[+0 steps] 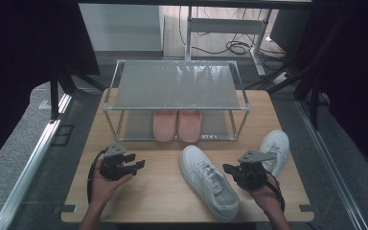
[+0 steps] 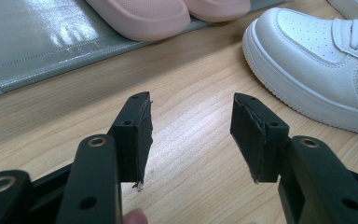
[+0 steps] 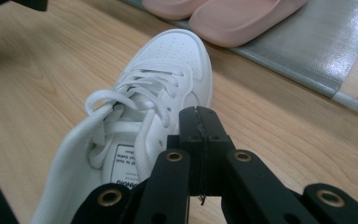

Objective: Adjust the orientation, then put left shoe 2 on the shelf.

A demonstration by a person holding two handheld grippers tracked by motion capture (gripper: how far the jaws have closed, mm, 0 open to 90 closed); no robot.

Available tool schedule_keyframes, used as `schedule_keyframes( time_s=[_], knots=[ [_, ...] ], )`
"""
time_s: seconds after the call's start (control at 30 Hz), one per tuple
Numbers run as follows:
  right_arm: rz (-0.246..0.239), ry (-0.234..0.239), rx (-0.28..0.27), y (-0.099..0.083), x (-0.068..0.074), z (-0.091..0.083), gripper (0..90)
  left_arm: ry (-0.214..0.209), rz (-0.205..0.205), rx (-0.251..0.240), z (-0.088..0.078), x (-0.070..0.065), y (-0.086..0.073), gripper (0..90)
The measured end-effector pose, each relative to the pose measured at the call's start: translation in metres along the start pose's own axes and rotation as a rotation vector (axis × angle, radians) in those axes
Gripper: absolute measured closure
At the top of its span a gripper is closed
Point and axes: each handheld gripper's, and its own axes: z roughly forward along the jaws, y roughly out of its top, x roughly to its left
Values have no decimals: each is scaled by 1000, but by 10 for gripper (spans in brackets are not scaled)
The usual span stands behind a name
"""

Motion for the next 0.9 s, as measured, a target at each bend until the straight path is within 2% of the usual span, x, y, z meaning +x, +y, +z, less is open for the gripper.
schedule_keyframes(
  time_s=[0.23,0.53,0.73,0.9],
  knots=[
    [10,10,-19,-7,1,-10,841,1,-3,-8,-1,0,0,488],
    [8,17,-38,-11,6,-16,606,-1,-5,-17,-2,1,1,487],
    [11,15,-59,-13,9,-23,581,-9,-9,-18,-1,1,2,484],
    [35,38,-77,-17,9,-28,564,-10,-5,-20,-3,0,1,483]
  ],
)
